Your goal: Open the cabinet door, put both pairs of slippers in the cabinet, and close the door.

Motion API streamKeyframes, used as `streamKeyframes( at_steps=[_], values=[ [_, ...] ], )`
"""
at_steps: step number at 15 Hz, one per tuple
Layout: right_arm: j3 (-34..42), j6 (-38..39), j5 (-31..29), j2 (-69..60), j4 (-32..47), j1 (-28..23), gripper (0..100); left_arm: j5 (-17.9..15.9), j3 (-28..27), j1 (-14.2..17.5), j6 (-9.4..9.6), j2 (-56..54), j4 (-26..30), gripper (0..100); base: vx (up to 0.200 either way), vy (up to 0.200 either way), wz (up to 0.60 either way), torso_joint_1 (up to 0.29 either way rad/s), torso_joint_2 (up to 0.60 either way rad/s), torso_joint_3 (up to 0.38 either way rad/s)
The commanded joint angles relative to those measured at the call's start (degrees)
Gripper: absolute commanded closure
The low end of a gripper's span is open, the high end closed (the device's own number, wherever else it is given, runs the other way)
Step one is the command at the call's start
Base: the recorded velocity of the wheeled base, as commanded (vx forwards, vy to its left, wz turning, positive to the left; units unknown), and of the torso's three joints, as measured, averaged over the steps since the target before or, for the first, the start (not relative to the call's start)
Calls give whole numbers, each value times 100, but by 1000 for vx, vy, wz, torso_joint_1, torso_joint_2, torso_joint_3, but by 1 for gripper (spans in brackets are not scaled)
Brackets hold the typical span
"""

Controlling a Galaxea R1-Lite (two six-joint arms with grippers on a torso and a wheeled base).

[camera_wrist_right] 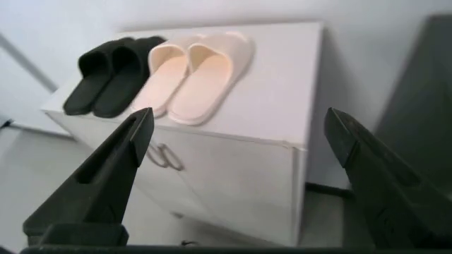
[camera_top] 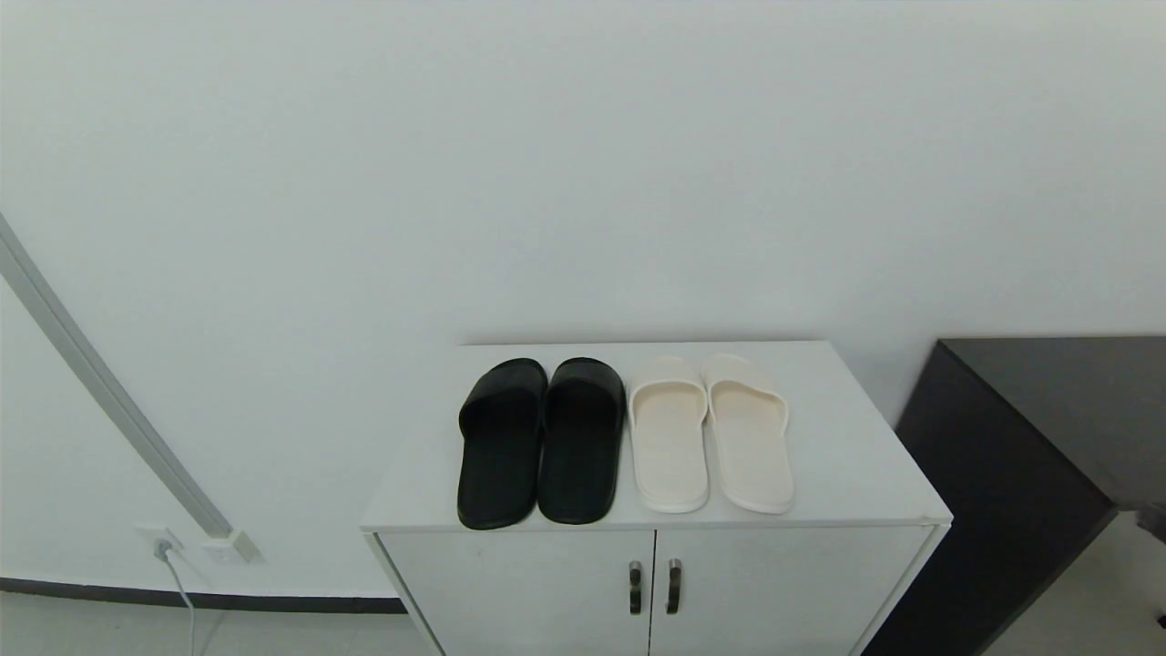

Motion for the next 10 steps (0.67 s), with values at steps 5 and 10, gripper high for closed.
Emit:
streamKeyframes(
  at_steps=[5, 10],
  values=[
    [-1384, 858, -2995, 4014, -1656, 3333, 0, 1, 1, 0, -2, 7, -2, 100, 0, 0, 0, 0, 0, 0],
    [-2289, 1025, -4041, 5201, -2060, 3825, 0, 1, 1, 0, -11, 7, -2, 100, 0, 0, 0, 0, 0, 0]
  ],
)
